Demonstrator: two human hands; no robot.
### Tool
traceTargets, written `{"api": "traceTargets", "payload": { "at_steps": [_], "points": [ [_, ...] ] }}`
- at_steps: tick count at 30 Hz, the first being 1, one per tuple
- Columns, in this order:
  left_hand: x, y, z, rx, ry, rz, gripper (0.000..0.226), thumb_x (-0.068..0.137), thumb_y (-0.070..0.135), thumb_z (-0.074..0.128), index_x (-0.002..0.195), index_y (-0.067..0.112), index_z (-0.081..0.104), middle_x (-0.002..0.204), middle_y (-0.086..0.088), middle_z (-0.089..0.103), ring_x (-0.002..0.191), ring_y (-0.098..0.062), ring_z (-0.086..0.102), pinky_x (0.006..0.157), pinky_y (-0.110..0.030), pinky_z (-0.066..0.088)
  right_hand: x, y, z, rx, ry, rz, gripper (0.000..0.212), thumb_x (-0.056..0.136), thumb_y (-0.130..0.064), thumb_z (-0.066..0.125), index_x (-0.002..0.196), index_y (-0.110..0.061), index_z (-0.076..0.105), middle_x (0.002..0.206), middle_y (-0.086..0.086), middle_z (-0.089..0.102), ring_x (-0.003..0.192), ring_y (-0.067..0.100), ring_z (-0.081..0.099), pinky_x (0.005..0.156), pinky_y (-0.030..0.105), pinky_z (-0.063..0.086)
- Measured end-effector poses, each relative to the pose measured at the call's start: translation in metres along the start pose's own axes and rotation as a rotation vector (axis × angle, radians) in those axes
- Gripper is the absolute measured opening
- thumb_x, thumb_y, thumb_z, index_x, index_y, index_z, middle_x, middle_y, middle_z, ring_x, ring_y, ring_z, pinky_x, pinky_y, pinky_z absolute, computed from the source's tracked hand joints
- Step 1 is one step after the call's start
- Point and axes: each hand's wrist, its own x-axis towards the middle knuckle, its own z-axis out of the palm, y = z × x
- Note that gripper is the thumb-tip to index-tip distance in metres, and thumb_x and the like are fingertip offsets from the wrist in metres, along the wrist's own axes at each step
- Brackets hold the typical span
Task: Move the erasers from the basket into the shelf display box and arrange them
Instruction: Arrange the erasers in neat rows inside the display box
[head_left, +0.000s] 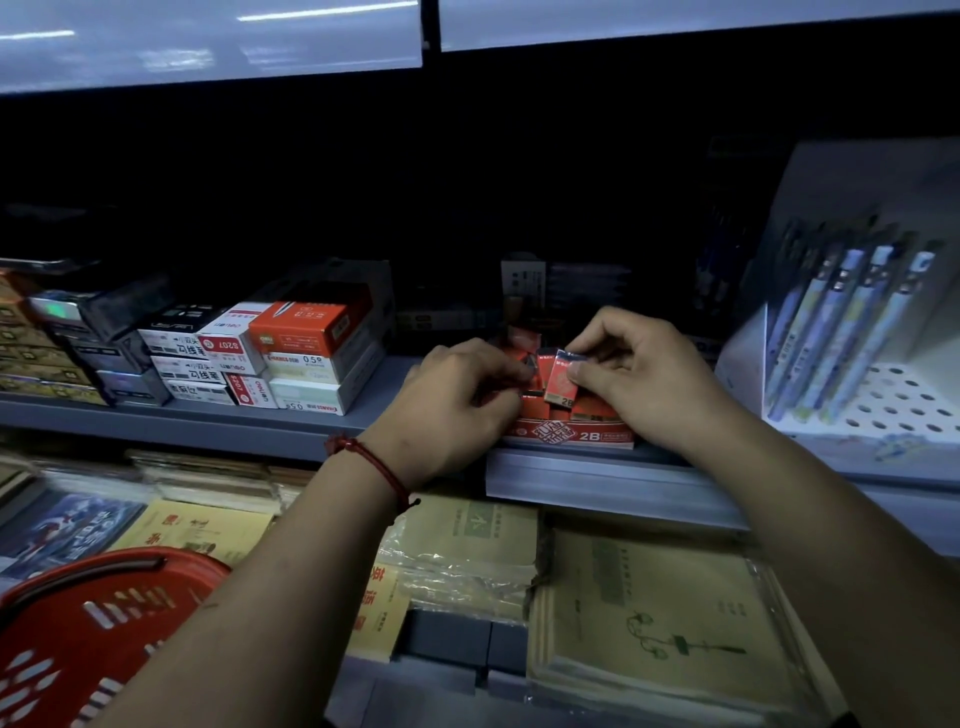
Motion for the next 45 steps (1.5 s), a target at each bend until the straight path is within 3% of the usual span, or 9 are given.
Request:
{"api": "traceTargets", "payload": {
  "at_steps": [4,10,18,22,26,33,36,39,45],
  "points": [
    [0.0,0.01,0.011,-0.077,0.037,-0.085,0.046,0.067,0.079,0.056,0.103,0.052,0.067,0.114,0.025,0.056,0.116,-0.014,0.056,0.104,-0.045,0.045,0.001,0.001,0.0,-0.024,0.009,-0.004,0.019,0.087,-0.015,0.074,0.082,-0.031,0.064,0.086,-0.002,0.068,0.079,0.018,0.067,0.076,0.039,0.058],
    [0.008,0.017,0.011,-0.23,0.014,-0.253,0.046,0.045,0.077,0.073,0.079,0.046,0.072,0.099,0.016,0.068,0.1,-0.011,0.066,0.092,-0.045,0.055,0.001,0.002,0.0,-0.018,-0.012,0.0,0.021,0.088,-0.016,0.073,0.082,-0.033,0.062,0.086,-0.003,0.067,0.08,0.019,0.067,0.078,0.041,0.058],
    [0.014,0.016,0.004,-0.221,-0.06,-0.284,0.017,0.073,0.038,0.085,0.086,0.029,0.079,0.09,0.02,0.064,0.092,-0.002,0.064,0.092,-0.028,0.053,0.0,0.003,-0.002,0.045,-0.041,0.015,0.016,0.088,-0.017,0.074,0.087,-0.03,0.066,0.089,0.002,0.068,0.084,0.023,0.069,0.078,0.038,0.059],
    [0.009,0.017,-0.002,-0.238,-0.052,-0.27,0.017,0.091,0.01,0.066,0.09,0.021,0.078,0.095,0.016,0.056,0.084,0.0,0.059,0.072,-0.006,0.047,0.0,0.001,-0.002,0.034,-0.114,0.005,0.013,0.085,-0.016,0.077,0.089,-0.027,0.071,0.086,-0.001,0.069,0.082,0.015,0.067,0.078,0.031,0.056],
    [0.007,0.017,0.001,-0.191,0.019,-0.267,0.029,0.093,0.011,0.059,0.081,0.031,0.075,0.109,0.009,0.054,0.101,-0.011,0.06,0.092,-0.023,0.048,-0.003,-0.005,-0.002,-0.093,-0.188,-0.012,0.008,0.085,-0.024,0.078,0.092,-0.026,0.075,0.088,-0.01,0.07,0.083,0.004,0.065,0.074,0.021,0.051],
    [0.006,0.019,0.009,-0.162,0.072,-0.289,0.006,0.087,0.035,0.067,0.086,0.035,0.073,0.101,0.02,0.053,0.104,-0.015,0.063,0.099,-0.04,0.051,-0.002,-0.002,0.0,-0.233,-0.136,-0.045,0.007,0.078,-0.026,0.084,0.082,-0.024,0.078,0.098,-0.008,0.054,0.087,0.002,0.055,0.069,0.002,0.038],
    [0.006,0.021,0.011,-0.182,0.11,-0.307,0.013,0.072,0.054,0.061,0.073,0.043,0.067,0.1,0.02,0.058,0.104,-0.014,0.065,0.101,-0.047,0.05,-0.001,-0.003,0.003,-0.166,-0.044,-0.006,0.015,0.076,-0.022,0.085,0.085,-0.023,0.074,0.097,-0.009,0.057,0.077,0.003,0.06,0.069,0.009,0.046],
    [0.01,0.022,0.014,-0.179,0.084,-0.314,0.026,0.067,0.067,0.052,0.077,0.049,0.068,0.107,0.017,0.059,0.106,-0.016,0.063,0.101,-0.049,0.048,0.002,-0.003,0.005,-0.177,0.009,0.038,0.014,0.084,-0.023,0.077,0.096,-0.024,0.07,0.088,-0.01,0.067,0.074,0.001,0.063,0.064,0.012,0.046],
    [0.011,0.021,0.013,-0.113,0.064,-0.294,0.021,0.086,0.046,0.062,0.103,0.049,0.072,0.115,0.019,0.052,0.122,-0.02,0.049,0.112,-0.044,0.034,0.007,-0.002,0.009,-0.138,0.028,0.079,0.038,0.089,-0.017,0.07,0.127,-0.021,0.063,0.087,-0.01,0.069,0.079,0.003,0.064,0.066,0.017,0.049]
  ]
}}
